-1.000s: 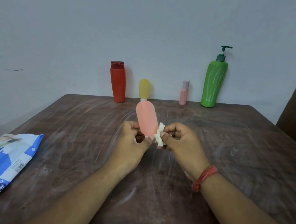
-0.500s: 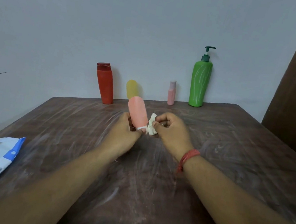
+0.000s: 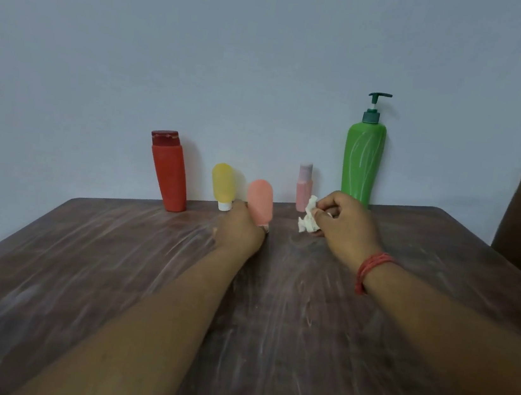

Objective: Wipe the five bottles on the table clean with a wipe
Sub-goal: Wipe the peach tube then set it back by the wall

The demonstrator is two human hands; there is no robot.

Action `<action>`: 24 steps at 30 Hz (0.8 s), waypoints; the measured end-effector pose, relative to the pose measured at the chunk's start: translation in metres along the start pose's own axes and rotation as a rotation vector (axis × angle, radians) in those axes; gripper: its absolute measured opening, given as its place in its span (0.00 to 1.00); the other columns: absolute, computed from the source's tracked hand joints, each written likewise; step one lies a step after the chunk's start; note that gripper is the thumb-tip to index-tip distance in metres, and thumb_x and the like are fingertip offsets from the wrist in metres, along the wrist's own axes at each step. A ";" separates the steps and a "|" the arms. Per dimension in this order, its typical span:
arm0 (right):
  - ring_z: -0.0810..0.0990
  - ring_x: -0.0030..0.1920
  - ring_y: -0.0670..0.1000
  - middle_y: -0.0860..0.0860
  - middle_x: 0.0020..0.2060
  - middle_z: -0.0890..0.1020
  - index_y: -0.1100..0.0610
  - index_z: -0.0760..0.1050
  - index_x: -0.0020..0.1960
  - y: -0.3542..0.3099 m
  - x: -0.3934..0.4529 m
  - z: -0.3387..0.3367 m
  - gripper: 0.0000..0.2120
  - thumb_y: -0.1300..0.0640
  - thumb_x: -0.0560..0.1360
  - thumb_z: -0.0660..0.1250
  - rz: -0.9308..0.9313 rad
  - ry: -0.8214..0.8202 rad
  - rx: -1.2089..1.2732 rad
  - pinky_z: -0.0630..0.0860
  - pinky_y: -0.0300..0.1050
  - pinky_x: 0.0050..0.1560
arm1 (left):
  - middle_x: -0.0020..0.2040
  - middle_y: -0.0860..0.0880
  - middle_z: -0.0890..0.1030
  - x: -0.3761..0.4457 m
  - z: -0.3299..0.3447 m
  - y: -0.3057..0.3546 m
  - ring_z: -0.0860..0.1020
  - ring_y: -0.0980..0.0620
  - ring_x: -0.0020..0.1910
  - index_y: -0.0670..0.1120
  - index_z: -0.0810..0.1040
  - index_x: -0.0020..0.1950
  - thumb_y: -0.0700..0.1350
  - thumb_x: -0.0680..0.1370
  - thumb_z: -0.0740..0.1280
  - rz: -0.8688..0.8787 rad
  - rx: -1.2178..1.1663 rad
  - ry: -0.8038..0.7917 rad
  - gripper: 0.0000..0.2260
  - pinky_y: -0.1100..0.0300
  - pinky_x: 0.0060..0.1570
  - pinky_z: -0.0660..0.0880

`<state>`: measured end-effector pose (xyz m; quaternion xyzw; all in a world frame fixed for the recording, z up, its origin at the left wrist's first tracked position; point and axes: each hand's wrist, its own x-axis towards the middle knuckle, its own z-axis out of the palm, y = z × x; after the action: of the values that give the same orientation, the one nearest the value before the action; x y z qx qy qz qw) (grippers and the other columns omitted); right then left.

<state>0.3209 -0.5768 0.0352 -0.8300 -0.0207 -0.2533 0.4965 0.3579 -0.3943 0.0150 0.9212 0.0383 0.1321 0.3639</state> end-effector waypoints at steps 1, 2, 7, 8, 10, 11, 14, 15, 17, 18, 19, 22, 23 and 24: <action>0.83 0.41 0.51 0.50 0.38 0.82 0.52 0.78 0.42 0.003 0.006 0.000 0.05 0.59 0.76 0.70 -0.006 -0.008 -0.004 0.81 0.41 0.41 | 0.58 0.40 0.80 0.009 0.004 0.001 0.78 0.36 0.58 0.42 0.69 0.61 0.50 0.77 0.71 -0.008 0.024 0.006 0.20 0.43 0.59 0.75; 0.84 0.42 0.52 0.51 0.39 0.82 0.53 0.78 0.43 0.006 0.012 0.001 0.05 0.60 0.76 0.70 -0.007 -0.019 -0.004 0.82 0.46 0.44 | 0.57 0.40 0.80 0.016 0.009 0.002 0.78 0.36 0.58 0.41 0.68 0.61 0.50 0.77 0.70 -0.016 0.033 0.012 0.20 0.42 0.60 0.74; 0.84 0.42 0.52 0.49 0.38 0.82 0.50 0.77 0.42 0.018 0.032 0.002 0.07 0.60 0.76 0.70 -0.026 0.002 -0.053 0.81 0.48 0.45 | 0.55 0.42 0.81 0.045 0.029 0.007 0.78 0.37 0.57 0.41 0.69 0.60 0.50 0.77 0.70 -0.023 0.053 0.060 0.18 0.42 0.61 0.73; 0.83 0.41 0.51 0.48 0.38 0.81 0.50 0.77 0.41 0.021 0.034 0.003 0.07 0.60 0.76 0.70 -0.030 0.012 -0.056 0.80 0.46 0.43 | 0.56 0.42 0.81 0.050 0.031 0.008 0.78 0.37 0.58 0.41 0.70 0.60 0.50 0.77 0.70 -0.021 0.057 0.065 0.18 0.41 0.61 0.74; 0.82 0.40 0.49 0.46 0.36 0.80 0.49 0.76 0.40 0.025 0.037 0.006 0.08 0.59 0.76 0.70 -0.026 0.030 -0.069 0.76 0.41 0.39 | 0.57 0.41 0.81 0.058 0.035 0.010 0.78 0.37 0.58 0.41 0.69 0.61 0.49 0.77 0.70 -0.019 0.078 0.066 0.19 0.41 0.60 0.74; 0.81 0.40 0.49 0.46 0.36 0.80 0.49 0.76 0.40 0.027 0.037 0.009 0.08 0.59 0.76 0.70 -0.019 0.034 -0.069 0.75 0.40 0.38 | 0.57 0.41 0.80 0.062 0.036 0.010 0.78 0.37 0.59 0.41 0.69 0.62 0.49 0.77 0.69 -0.018 0.089 0.063 0.19 0.41 0.60 0.74; 0.81 0.40 0.50 0.48 0.36 0.80 0.52 0.77 0.41 0.031 0.037 0.017 0.06 0.60 0.76 0.70 -0.010 0.025 -0.053 0.75 0.40 0.38 | 0.59 0.41 0.80 0.072 0.040 0.010 0.78 0.37 0.60 0.41 0.68 0.62 0.49 0.78 0.69 -0.009 0.121 0.058 0.19 0.43 0.61 0.73; 0.82 0.40 0.50 0.49 0.36 0.80 0.53 0.78 0.42 0.032 0.037 0.019 0.06 0.60 0.76 0.70 -0.006 0.024 -0.043 0.76 0.40 0.38 | 0.59 0.41 0.80 0.075 0.041 0.010 0.78 0.37 0.60 0.40 0.68 0.63 0.49 0.78 0.68 -0.007 0.130 0.058 0.19 0.43 0.62 0.73; 0.82 0.39 0.48 0.48 0.36 0.81 0.54 0.78 0.43 0.034 0.036 0.023 0.04 0.60 0.76 0.69 0.002 0.036 -0.026 0.75 0.39 0.37 | 0.60 0.40 0.80 0.080 0.043 0.009 0.78 0.37 0.61 0.40 0.68 0.63 0.48 0.79 0.68 -0.003 0.138 0.060 0.19 0.43 0.62 0.73; 0.81 0.38 0.47 0.47 0.36 0.80 0.53 0.78 0.43 0.037 0.035 0.024 0.05 0.60 0.76 0.69 0.005 0.055 -0.029 0.73 0.36 0.35 | 0.60 0.40 0.80 0.082 0.044 0.009 0.78 0.37 0.61 0.40 0.68 0.63 0.48 0.79 0.68 0.000 0.140 0.060 0.19 0.42 0.62 0.73; 0.80 0.38 0.46 0.47 0.36 0.80 0.53 0.78 0.42 0.039 0.033 0.025 0.05 0.60 0.76 0.69 0.006 0.075 -0.027 0.71 0.34 0.33 | 0.60 0.40 0.79 0.082 0.045 0.010 0.78 0.37 0.61 0.39 0.68 0.63 0.48 0.79 0.68 0.003 0.144 0.060 0.18 0.42 0.63 0.73; 0.79 0.37 0.45 0.47 0.36 0.81 0.53 0.78 0.42 0.043 0.030 0.028 0.06 0.60 0.76 0.69 0.004 0.096 -0.005 0.69 0.29 0.31 | 0.60 0.40 0.79 0.087 0.048 0.010 0.78 0.37 0.61 0.39 0.68 0.64 0.48 0.79 0.68 -0.001 0.139 0.064 0.18 0.42 0.62 0.74; 0.80 0.38 0.46 0.48 0.37 0.81 0.53 0.78 0.42 0.043 0.030 0.029 0.05 0.60 0.76 0.70 0.001 0.096 0.004 0.72 0.30 0.33 | 0.60 0.40 0.79 0.088 0.048 0.010 0.78 0.37 0.61 0.39 0.68 0.64 0.48 0.79 0.68 -0.006 0.136 0.068 0.18 0.42 0.62 0.74; 0.81 0.39 0.47 0.48 0.37 0.81 0.54 0.78 0.43 0.042 0.030 0.029 0.04 0.59 0.77 0.70 -0.002 0.099 0.014 0.75 0.34 0.36 | 0.61 0.40 0.79 0.089 0.049 0.010 0.78 0.37 0.61 0.40 0.68 0.64 0.48 0.79 0.68 -0.012 0.135 0.072 0.18 0.43 0.62 0.74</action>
<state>0.3710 -0.5803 0.0031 -0.8130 0.0012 -0.2942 0.5025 0.4569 -0.4191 0.0070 0.9381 0.0654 0.1600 0.3002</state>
